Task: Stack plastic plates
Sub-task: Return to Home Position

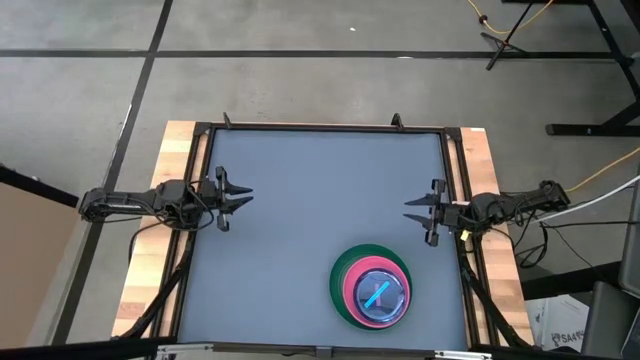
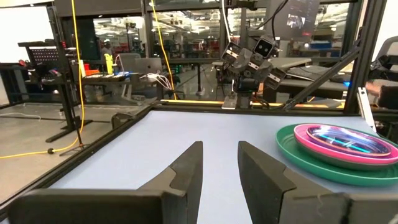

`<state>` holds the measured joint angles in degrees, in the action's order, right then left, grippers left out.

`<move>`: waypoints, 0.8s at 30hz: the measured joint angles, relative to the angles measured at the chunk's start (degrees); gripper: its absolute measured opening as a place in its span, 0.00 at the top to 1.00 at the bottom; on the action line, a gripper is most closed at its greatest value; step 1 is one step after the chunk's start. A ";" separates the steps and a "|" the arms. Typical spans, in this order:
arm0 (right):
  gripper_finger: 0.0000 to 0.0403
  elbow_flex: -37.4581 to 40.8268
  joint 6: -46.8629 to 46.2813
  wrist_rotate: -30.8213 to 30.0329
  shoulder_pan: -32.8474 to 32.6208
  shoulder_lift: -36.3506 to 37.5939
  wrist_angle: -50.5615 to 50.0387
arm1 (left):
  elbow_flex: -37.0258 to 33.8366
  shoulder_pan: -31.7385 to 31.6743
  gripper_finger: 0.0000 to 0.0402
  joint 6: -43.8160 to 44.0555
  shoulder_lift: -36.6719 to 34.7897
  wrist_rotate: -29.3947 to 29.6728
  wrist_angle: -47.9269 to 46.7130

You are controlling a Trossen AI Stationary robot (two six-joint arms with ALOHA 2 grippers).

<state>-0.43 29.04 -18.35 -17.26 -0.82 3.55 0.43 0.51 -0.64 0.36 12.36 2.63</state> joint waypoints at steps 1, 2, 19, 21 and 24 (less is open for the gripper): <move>0.66 0.00 0.00 -0.02 0.00 -0.44 -0.02 | 0.00 0.00 0.77 0.00 0.00 0.00 0.00; 0.66 0.00 0.00 0.02 -0.02 -0.81 -0.04 | 0.00 0.00 0.77 0.00 0.00 0.00 0.00; 0.66 0.02 0.00 0.00 0.02 -1.68 -0.02 | 0.00 0.00 0.77 0.00 0.00 0.01 0.00; 0.66 0.02 0.00 -0.02 0.02 -1.68 -0.02 | 0.00 0.00 0.77 0.00 0.00 0.02 0.00; 0.66 0.02 0.00 -0.02 0.02 -1.68 -0.02 | 0.00 0.00 0.77 0.00 0.00 0.02 0.00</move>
